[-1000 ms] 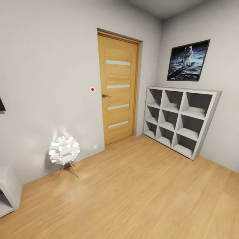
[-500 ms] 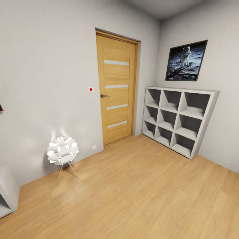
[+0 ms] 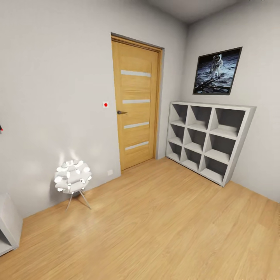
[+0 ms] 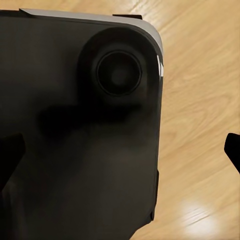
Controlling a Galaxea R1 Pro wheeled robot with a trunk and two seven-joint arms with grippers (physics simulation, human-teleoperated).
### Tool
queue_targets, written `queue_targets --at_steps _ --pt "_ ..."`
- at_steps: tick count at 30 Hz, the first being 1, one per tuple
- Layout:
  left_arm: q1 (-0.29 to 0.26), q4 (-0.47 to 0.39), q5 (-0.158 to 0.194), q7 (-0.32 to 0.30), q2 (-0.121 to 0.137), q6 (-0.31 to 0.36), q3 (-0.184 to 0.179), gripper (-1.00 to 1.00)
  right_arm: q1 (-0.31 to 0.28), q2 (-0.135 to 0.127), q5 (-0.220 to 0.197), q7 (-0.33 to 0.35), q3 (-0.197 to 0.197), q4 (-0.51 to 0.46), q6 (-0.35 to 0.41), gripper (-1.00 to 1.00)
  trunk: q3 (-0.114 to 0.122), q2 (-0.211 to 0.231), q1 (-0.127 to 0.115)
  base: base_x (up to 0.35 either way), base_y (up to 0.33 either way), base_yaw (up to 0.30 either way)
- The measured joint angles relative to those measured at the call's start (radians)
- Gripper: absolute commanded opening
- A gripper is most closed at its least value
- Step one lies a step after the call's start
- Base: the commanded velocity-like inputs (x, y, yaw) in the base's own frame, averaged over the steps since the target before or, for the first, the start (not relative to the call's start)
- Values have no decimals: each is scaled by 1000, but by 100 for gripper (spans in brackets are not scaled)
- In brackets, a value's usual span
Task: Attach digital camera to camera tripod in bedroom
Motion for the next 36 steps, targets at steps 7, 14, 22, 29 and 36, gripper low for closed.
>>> queue_targets --at_steps 7,14,22,29,36 --pt "0 0 0 0 0 0 0 100 0 0 0 0 0 0 0 100 0 0 0 0 0 -225" --pt "0 0 0 0 0 0 0 100 0 1 0 0 0 0 1 100 0 0 0 0 0 -252" --pt "0 0 1 0 0 1 -1 100 0 1 0 1 0 0 1 100 0 0 0 0 0 -254" --pt "0 0 1 0 0 1 -1 100 0 2 0 1 0 0 1 100 0 0 0 0 0 -193" --pt "0 0 1 0 0 1 -2 100 0 0 1 1 0 0 3 100 0 0 0 0 0 -35"
